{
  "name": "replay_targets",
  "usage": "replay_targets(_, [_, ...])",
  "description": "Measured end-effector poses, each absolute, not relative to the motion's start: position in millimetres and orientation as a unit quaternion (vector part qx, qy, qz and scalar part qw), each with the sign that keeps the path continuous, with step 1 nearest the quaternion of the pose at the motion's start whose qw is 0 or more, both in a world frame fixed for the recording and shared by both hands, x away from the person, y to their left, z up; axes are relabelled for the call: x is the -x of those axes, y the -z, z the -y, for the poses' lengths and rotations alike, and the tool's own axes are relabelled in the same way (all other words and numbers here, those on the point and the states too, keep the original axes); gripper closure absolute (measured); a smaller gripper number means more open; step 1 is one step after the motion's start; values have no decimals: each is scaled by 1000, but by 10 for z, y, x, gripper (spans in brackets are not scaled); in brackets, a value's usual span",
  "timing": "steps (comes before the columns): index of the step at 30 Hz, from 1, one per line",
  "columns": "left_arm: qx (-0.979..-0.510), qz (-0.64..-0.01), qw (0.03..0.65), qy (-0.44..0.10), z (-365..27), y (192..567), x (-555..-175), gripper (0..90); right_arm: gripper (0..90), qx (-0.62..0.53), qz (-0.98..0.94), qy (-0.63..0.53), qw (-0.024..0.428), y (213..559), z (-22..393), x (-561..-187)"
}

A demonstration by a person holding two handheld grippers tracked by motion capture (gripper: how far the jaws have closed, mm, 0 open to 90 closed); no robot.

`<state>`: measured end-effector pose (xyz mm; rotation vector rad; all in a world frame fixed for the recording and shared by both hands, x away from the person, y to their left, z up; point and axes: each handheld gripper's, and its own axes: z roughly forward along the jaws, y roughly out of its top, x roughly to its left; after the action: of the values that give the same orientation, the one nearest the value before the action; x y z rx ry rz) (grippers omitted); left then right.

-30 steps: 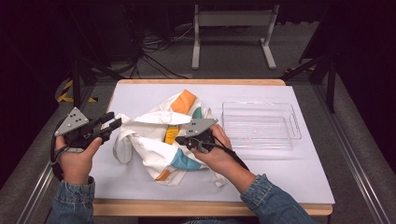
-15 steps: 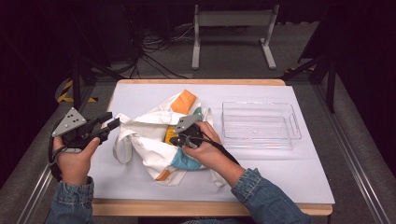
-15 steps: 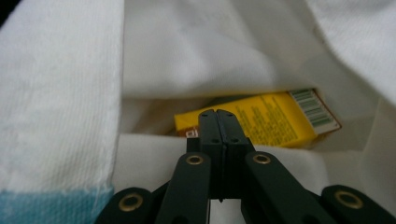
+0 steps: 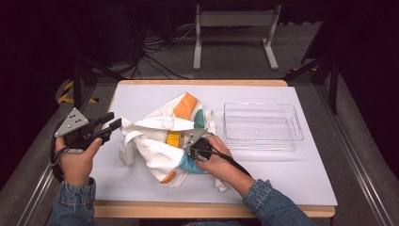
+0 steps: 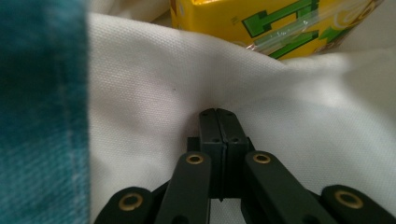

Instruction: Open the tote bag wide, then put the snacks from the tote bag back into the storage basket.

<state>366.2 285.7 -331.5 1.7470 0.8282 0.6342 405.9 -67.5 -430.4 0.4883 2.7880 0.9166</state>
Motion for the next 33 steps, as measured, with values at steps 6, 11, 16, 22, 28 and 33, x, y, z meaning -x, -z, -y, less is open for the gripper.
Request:
replay_targets(6, [-728, -347, 528, -266, -2875, 3319, -3653, 606, 900, -164, -929, -319, 91, 4229, 683, -4044])
replay_targets(11, [-727, -349, 528, -267, -2881, 3315, -3641, 606, 877, -173, -908, -363, 118, 4026, 765, -4048])
replay_targets(16, [-726, -350, 528, -267, -2876, 3310, -3628, 605, 775, -180, -892, -392, 135, 3815, 806, -4080])
replay_targets(22, [-725, -349, 530, -269, -2882, 3304, -3631, 593, 658, -193, -884, -405, 128, 3717, 766, -4136])
replay_targets(28, [-727, -346, 530, -265, -2868, 3306, -3633, 587, 509, -199, -883, -403, 132, 3732, 632, -4195])
replay_targets(33, [-726, -350, 528, -267, -2877, 3310, -3633, 572, 347, -204, -879, -402, 157, 3784, 488, -4159])
